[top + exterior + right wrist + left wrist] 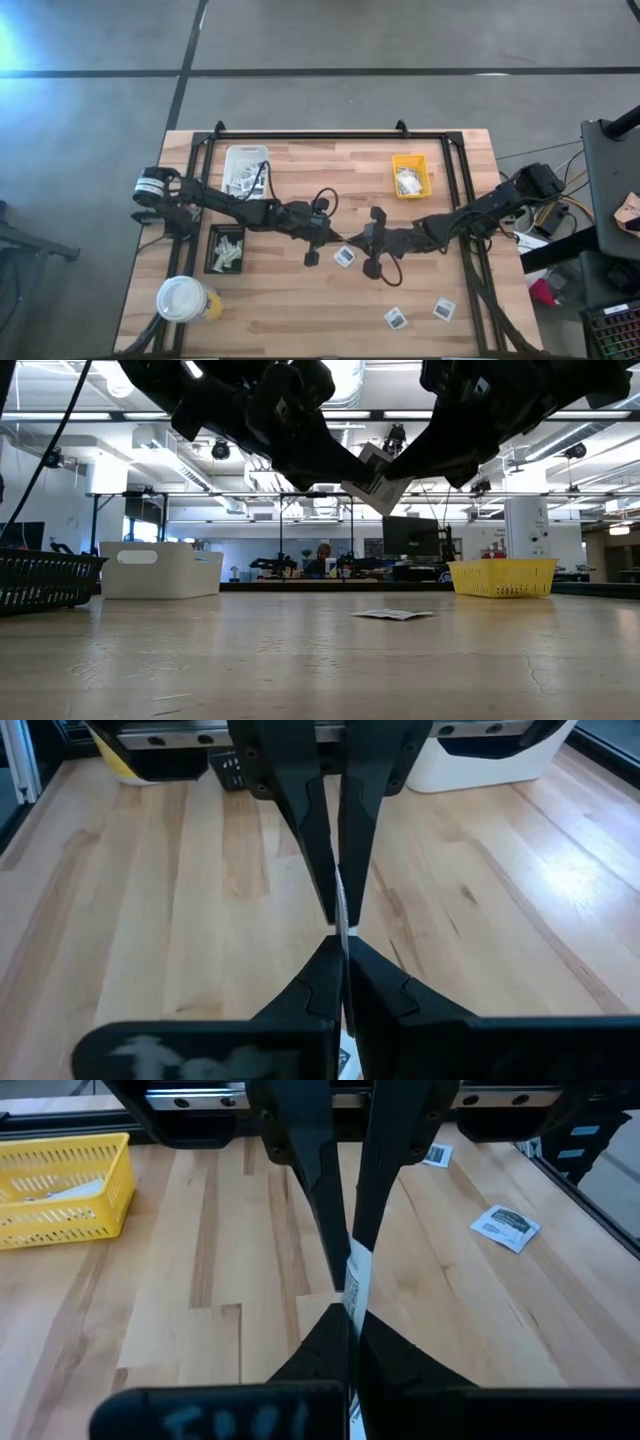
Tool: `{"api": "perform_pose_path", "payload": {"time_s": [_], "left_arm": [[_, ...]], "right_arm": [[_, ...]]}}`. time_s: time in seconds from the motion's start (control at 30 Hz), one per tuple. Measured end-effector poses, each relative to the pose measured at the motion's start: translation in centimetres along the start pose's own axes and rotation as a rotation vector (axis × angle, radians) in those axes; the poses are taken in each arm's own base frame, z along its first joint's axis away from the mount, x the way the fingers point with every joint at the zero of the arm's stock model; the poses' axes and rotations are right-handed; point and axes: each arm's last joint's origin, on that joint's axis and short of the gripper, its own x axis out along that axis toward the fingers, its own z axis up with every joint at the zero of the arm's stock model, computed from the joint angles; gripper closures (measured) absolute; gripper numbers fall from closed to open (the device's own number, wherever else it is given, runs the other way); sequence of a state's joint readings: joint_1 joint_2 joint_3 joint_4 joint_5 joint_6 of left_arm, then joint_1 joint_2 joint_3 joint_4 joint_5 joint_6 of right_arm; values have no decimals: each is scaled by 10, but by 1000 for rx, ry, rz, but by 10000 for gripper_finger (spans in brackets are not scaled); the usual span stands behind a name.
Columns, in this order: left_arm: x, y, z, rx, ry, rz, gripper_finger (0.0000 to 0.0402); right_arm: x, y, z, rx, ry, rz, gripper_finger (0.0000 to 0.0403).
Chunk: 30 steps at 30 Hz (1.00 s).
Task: Pick & Place First Aid Supplies
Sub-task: Put the gray towelette pack into the white bin
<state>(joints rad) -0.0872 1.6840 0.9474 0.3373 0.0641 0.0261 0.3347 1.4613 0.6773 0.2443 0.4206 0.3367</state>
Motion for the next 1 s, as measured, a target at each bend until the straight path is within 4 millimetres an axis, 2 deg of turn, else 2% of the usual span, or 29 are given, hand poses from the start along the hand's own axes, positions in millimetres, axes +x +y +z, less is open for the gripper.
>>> {"api": "perform_pose_path", "payload": {"time_s": [0.2, 0.43, 0.63, 0.8, 1.0], "left_arm": [[0, 0, -1, 0, 7, 3, 400], [0, 1, -7, -4, 64, 20, 401], [-5, 3, -11, -5, 162, 79, 401], [-20, 5, -8, -10, 236, 103, 401], [-51, 6, -5, -28, 362, 132, 401]], "right_arm": [[2, 0, -2, -5, 12, -4, 381], [1, -1, -4, -14, 24, -26, 317], [-8, -7, -7, -35, 109, -66, 276], [-23, -13, -3, 25, 145, -86, 266], [-38, -18, 3, 94, 141, -90, 279]]}}
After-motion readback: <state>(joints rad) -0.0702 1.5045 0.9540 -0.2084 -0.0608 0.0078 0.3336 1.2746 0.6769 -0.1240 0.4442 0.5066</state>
